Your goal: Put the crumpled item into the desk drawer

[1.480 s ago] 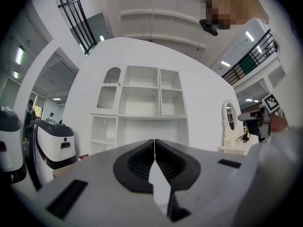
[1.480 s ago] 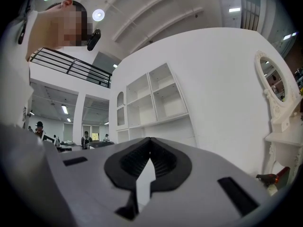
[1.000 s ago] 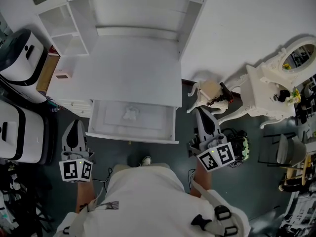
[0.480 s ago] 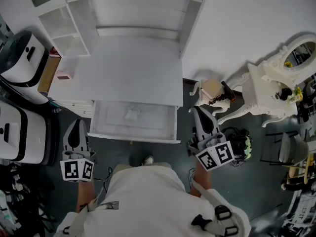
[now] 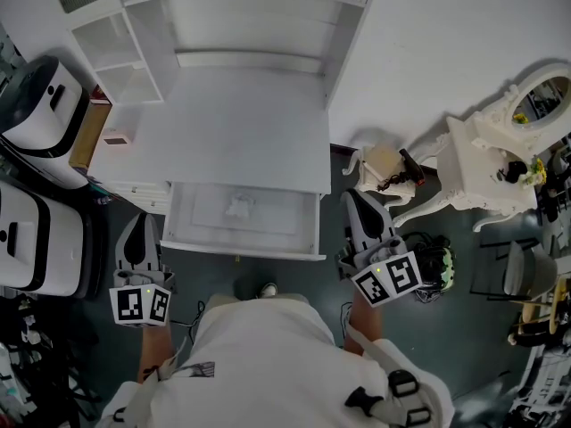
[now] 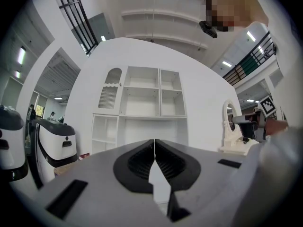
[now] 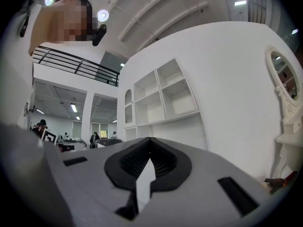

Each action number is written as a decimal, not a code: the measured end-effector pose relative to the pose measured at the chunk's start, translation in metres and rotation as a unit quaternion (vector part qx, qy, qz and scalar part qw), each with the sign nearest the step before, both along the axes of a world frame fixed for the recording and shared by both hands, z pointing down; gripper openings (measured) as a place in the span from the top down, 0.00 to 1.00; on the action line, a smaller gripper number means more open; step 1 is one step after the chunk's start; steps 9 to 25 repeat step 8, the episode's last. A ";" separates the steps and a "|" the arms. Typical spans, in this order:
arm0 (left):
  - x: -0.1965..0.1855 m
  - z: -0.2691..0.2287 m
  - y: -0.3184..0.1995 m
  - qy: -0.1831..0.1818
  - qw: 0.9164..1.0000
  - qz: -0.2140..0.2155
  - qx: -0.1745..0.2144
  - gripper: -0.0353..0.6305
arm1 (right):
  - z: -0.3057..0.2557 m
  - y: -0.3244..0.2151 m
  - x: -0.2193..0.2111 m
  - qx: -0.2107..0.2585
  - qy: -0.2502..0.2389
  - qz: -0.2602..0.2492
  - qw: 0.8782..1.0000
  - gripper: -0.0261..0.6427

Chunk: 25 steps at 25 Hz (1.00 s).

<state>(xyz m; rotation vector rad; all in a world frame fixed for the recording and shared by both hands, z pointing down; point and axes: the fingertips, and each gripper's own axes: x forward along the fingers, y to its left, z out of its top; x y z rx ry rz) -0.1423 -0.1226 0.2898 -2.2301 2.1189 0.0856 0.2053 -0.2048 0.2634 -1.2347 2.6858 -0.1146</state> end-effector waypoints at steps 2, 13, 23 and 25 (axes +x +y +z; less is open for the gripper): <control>0.001 0.001 0.001 0.000 1.000 0.000 -0.001 0.92 | 0.000 0.001 0.000 0.000 -0.001 -0.001 1.000 0.95; 0.004 0.004 0.002 0.002 1.000 -0.001 -0.003 0.92 | 0.004 0.001 0.002 -0.003 0.000 -0.004 1.000 0.95; 0.004 0.004 0.002 0.002 1.000 -0.001 -0.003 0.92 | 0.004 0.001 0.002 -0.003 0.000 -0.004 1.000 0.95; 0.004 0.004 0.002 0.002 1.000 -0.001 -0.003 0.92 | 0.004 0.001 0.002 -0.003 0.000 -0.004 1.000 0.95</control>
